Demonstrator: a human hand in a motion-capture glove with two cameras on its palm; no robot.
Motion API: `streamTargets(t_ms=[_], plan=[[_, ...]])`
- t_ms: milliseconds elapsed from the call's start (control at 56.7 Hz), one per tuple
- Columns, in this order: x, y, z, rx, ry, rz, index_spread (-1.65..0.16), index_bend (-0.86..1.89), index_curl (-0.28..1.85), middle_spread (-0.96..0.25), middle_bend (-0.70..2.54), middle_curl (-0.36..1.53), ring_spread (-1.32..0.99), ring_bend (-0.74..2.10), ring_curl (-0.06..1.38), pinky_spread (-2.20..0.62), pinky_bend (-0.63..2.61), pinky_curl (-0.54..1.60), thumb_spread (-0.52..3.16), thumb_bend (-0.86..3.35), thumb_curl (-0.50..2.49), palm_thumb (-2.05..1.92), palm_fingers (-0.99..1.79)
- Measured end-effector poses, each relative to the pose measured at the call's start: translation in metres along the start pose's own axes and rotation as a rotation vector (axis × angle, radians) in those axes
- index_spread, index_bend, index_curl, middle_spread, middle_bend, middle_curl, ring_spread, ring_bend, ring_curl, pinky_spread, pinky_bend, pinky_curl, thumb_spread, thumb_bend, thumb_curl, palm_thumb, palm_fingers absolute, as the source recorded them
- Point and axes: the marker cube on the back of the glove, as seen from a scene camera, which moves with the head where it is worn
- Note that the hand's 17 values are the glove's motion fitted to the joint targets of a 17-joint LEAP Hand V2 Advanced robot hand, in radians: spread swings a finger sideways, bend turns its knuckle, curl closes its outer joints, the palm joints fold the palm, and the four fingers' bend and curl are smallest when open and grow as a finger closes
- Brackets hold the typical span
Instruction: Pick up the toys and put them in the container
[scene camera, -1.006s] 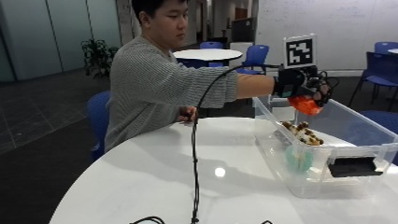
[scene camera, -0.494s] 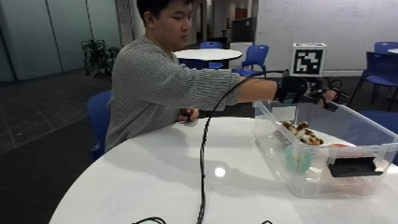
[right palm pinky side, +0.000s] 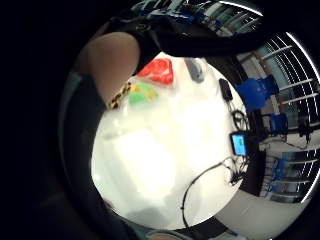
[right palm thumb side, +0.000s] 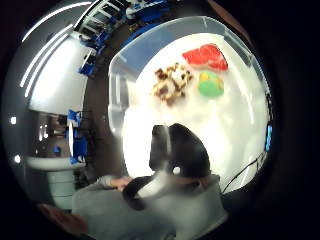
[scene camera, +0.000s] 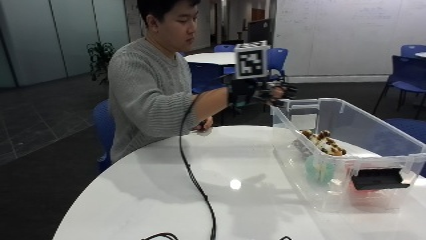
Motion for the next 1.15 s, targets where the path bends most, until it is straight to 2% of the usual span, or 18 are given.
streamTargets(t_ms=[106,176,282,388,600,741,1147], plan=[[-0.009,0.095,0.004,0.036,0.077,-0.074,-0.37,0.17,0.3,-0.18,0.16,0.38,-0.13,0.3,0.32,0.04,0.92,0.31,1.4,-0.02,0.37,0.03,-0.1],[-0.012,0.149,0.018,0.086,0.215,-0.028,-0.37,0.19,0.32,-0.18,0.17,0.37,-0.11,0.27,0.31,0.05,0.9,0.3,1.4,-0.01,0.36,0.03,-0.08],[-0.013,0.196,0.031,0.09,0.213,0.042,-0.38,0.19,0.33,-0.17,0.17,0.36,-0.1,0.24,0.31,0.05,0.87,0.3,1.4,-0.01,0.35,0.02,-0.05],[-0.026,0.242,0.049,0.084,0.188,0.031,-0.38,0.18,0.33,-0.17,0.17,0.35,-0.1,0.23,0.31,0.05,0.86,0.3,1.41,-0.01,0.34,0.02,-0.04],[-0.096,0.351,0.128,0.014,0.11,-0.196,-0.39,0.19,0.35,-0.17,0.18,0.34,-0.09,0.23,0.32,0.06,0.83,0.3,1.42,0.0,0.32,0.03,-0.02],[-0.111,0.381,0.16,-0.045,0.007,-0.179,-0.39,0.2,0.37,-0.18,0.18,0.34,-0.11,0.21,0.32,0.05,0.81,0.3,1.43,0.0,0.32,0.05,-0.01],[-0.102,0.383,0.163,-0.032,0.017,-0.146,-0.4,0.2,0.41,-0.19,0.18,0.34,-0.12,0.19,0.32,0.05,0.79,0.31,1.47,0.0,0.31,0.07,0.0]])
